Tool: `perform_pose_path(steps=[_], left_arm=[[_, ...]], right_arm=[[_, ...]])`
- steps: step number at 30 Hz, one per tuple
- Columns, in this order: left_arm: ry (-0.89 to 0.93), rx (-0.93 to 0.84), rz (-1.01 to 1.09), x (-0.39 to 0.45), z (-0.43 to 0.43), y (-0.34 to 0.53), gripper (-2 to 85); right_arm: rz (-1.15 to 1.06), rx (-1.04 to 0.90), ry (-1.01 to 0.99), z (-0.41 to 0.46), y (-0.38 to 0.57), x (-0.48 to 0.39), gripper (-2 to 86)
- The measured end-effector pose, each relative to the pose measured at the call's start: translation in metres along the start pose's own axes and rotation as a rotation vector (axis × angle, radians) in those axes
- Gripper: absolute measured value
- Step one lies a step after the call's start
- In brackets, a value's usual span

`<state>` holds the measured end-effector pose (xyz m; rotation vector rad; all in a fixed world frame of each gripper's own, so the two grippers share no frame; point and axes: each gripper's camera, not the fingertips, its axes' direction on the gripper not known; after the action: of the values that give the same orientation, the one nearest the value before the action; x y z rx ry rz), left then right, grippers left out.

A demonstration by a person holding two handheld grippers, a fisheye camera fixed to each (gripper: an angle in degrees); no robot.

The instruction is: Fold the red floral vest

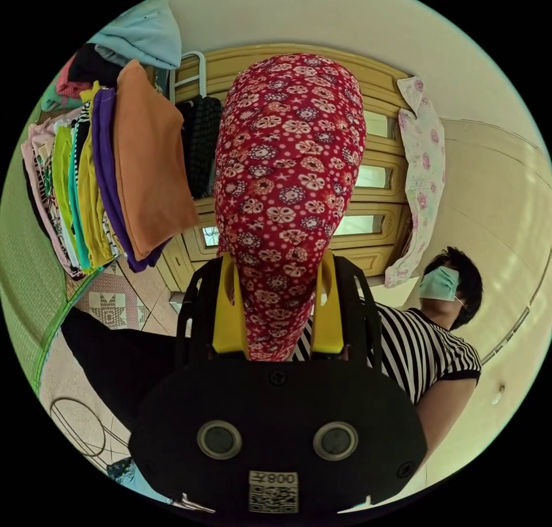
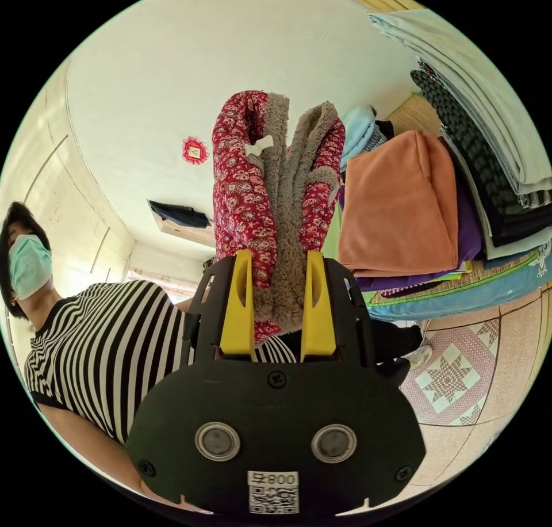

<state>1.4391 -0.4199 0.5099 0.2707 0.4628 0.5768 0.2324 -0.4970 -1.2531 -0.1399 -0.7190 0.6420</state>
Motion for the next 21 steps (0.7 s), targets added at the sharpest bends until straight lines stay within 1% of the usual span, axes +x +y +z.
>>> perform_pose_path(steps=[5, 11, 15, 21], left_arm=[[0.076, -0.020, 0.048, 0.011, 0.053, -0.079, 18.6], [0.131, -0.028, 0.107, 0.035, 0.108, -0.174, 18.6], [0.125, -0.003, 0.119, 0.051, 0.138, -0.235, 18.6], [0.098, 0.082, 0.163, 0.076, 0.175, -0.324, 18.7]], right_arm=[[-0.030, 0.013, 0.095, -0.050, -0.086, -0.028, 13.2], [-0.077, 0.021, 0.158, -0.088, -0.183, -0.053, 13.3], [-0.088, 0.011, 0.156, -0.101, -0.244, -0.053, 13.3], [-0.175, -0.080, 0.144, -0.117, -0.376, -0.048, 13.2]])
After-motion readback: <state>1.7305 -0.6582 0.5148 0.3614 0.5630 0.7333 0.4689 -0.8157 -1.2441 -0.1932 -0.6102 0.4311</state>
